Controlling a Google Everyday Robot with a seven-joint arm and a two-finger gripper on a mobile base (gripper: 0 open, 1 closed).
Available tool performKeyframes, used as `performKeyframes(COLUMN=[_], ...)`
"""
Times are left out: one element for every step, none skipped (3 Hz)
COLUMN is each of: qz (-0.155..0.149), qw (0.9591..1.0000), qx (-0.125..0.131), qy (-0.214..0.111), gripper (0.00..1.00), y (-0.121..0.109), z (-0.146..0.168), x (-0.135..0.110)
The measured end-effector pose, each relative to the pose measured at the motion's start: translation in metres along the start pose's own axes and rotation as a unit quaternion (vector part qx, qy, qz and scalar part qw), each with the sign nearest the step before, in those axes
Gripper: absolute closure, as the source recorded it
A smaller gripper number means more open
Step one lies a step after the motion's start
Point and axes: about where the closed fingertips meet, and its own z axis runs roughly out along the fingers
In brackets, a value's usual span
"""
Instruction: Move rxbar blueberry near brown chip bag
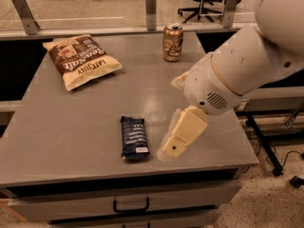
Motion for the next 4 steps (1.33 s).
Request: performKeyframes(qz=[-0.006,-0.018,-0.032,-0.041], qw=[0.9999,0.9988,0.9956,0.9919], qx=[0.001,-0.004,-0.017,-0.028], qy=[-0.01,-0.046,-0.087,-0.117], gripper=[0.0,0.0,0.0,0.0], y=[0.001,0.004,0.012,0.019], z=[0.004,0.029,0.06,0.087], x=[-0.006,-0.031,-0.062,-0.084])
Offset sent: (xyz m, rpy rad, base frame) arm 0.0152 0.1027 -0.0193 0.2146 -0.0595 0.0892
